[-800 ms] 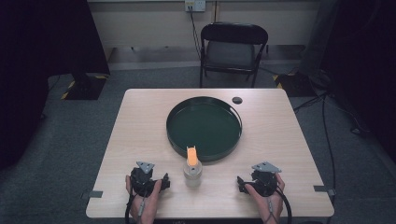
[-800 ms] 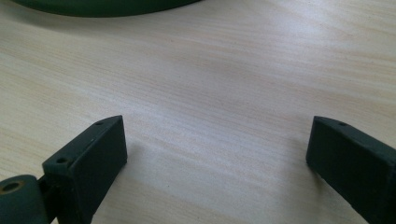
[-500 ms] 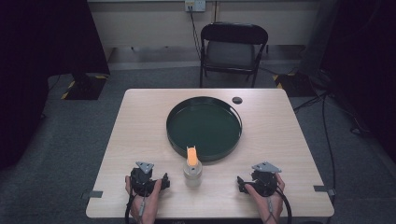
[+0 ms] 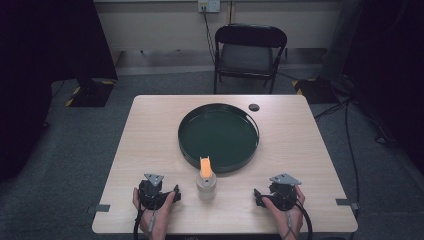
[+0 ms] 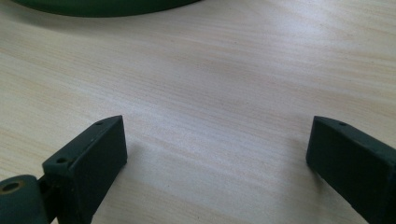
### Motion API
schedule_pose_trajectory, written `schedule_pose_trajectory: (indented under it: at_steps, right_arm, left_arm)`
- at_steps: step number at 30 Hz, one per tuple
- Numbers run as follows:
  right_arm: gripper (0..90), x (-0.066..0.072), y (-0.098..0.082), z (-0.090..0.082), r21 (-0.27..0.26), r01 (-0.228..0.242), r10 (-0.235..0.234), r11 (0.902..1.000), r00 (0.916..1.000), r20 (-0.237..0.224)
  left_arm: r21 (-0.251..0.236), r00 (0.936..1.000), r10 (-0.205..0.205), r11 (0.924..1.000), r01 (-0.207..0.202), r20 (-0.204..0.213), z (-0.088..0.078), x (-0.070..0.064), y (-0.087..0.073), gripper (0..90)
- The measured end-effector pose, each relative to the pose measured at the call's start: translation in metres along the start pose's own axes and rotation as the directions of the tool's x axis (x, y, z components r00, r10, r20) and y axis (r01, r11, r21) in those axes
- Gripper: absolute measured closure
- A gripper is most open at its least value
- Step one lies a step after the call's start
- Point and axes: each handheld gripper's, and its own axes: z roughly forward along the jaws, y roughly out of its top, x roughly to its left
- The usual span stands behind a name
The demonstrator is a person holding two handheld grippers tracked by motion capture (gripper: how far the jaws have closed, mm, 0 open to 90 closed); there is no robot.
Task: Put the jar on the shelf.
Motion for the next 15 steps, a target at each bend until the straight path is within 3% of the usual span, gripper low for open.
schedule_pose_trajectory:
  at_steps: [6,10,15]
  right_arm:
    - [4.4,0.0,0.0,0.0,0.0,0.0,0.0,1.0,1.0,0.0]
    - [4.4,0.0,0.0,0.0,0.0,0.0,0.0,1.0,1.0,0.0]
    - [4.4,0.0,0.0,0.0,0.0,0.0,0.0,1.0,1.0,0.0]
  left_arm:
    - [-0.014,0.9998,0.009,0.9999,-0.009,0.015,-0.003,0.0,0.0,4.3]
    - [-0.064,0.9996,0.021,0.9978,-0.02,0.021,-0.008,-0.002,0.001,5.6]
    - [-0.087,0.9985,0.027,0.996,-0.023,0.048,-0.013,-0.005,0.001,5.7]
